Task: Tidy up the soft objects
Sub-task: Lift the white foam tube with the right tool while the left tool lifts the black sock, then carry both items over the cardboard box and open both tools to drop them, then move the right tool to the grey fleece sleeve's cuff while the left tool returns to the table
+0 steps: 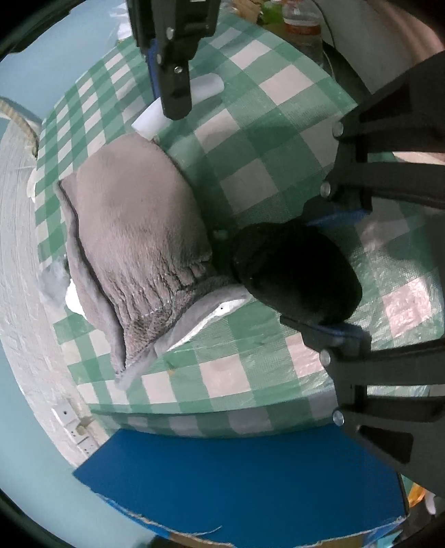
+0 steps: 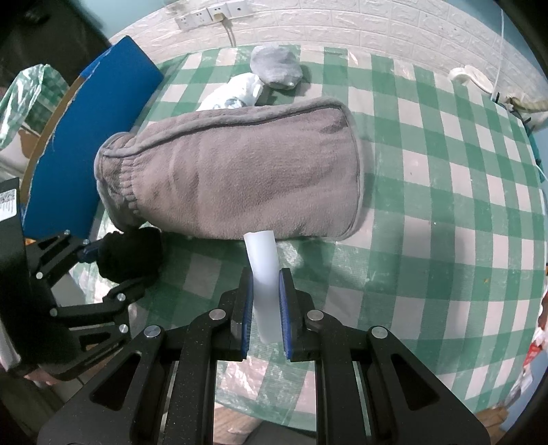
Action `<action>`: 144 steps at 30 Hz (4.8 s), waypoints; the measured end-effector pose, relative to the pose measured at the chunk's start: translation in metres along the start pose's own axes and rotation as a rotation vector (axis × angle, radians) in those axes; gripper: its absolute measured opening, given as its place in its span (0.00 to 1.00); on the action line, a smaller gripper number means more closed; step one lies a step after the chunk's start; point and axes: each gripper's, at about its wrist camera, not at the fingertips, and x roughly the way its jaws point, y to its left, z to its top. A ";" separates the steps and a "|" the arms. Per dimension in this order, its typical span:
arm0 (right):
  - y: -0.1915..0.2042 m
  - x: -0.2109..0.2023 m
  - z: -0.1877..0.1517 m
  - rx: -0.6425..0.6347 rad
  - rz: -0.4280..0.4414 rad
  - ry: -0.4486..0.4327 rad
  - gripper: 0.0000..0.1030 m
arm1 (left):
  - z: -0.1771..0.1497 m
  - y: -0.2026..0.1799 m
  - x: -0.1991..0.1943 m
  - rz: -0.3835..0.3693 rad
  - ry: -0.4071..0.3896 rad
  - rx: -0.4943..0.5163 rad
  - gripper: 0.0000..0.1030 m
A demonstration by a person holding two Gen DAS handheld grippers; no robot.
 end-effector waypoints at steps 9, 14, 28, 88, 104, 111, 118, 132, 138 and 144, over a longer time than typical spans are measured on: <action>0.005 -0.011 0.004 -0.004 0.008 -0.018 0.13 | -0.002 -0.002 -0.020 0.041 -0.042 0.022 0.36; 0.010 -0.020 0.007 -0.008 0.015 -0.037 0.13 | -0.004 0.005 -0.037 0.044 -0.088 0.007 0.36; 0.031 -0.040 0.024 -0.021 0.033 -0.079 0.13 | 0.006 0.032 -0.070 0.046 -0.170 -0.061 0.36; 0.266 -0.025 0.137 -0.294 0.127 -0.073 0.13 | -0.042 0.253 -0.096 0.214 -0.173 -0.463 0.36; 0.278 -0.011 0.143 -0.289 0.083 -0.061 0.40 | -0.048 0.265 -0.087 0.226 -0.147 -0.490 0.63; 0.267 -0.018 0.142 -0.261 0.057 -0.081 0.45 | -0.046 0.260 -0.089 0.220 -0.154 -0.469 0.66; 0.245 -0.027 0.138 -0.221 0.029 -0.096 0.46 | -0.041 0.252 -0.093 0.209 -0.161 -0.452 0.66; 0.190 -0.037 0.121 -0.122 -0.030 -0.102 0.53 | -0.021 0.213 -0.105 0.174 -0.189 -0.386 0.66; 0.169 -0.038 0.115 -0.084 -0.065 -0.100 0.56 | -0.013 0.197 -0.109 0.148 -0.193 -0.370 0.67; 0.149 -0.029 0.108 -0.046 -0.098 -0.079 0.56 | -0.006 0.182 -0.110 0.139 -0.199 -0.350 0.67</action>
